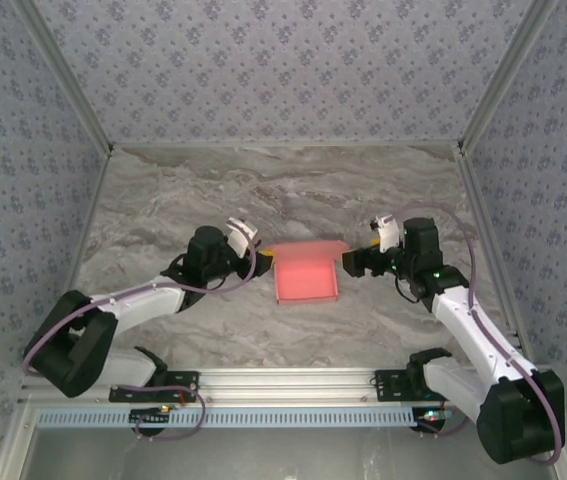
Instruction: Fold the paper box
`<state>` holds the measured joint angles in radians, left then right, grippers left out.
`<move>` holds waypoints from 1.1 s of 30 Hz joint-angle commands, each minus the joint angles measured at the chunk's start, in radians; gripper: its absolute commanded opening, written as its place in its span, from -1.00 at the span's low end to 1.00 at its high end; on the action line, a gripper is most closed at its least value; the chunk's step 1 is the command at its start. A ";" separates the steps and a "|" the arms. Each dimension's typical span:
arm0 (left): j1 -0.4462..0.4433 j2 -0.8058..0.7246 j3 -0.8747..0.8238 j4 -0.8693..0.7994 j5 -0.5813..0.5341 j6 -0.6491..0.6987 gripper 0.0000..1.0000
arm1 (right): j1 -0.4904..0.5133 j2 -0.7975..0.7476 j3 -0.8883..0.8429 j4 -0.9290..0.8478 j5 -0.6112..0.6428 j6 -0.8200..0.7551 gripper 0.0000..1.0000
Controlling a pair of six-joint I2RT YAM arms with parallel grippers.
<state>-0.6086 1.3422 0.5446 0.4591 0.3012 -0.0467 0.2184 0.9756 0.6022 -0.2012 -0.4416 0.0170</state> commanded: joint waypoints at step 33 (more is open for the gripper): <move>0.003 0.045 0.143 -0.211 -0.015 -0.080 -0.55 | 0.262 0.198 0.100 0.067 0.358 0.027 0.03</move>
<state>-0.6079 1.4200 0.6647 0.2779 0.3111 -0.0814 0.4397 1.2041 0.6926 -0.1040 -0.2626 -0.0273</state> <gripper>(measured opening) 0.223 0.514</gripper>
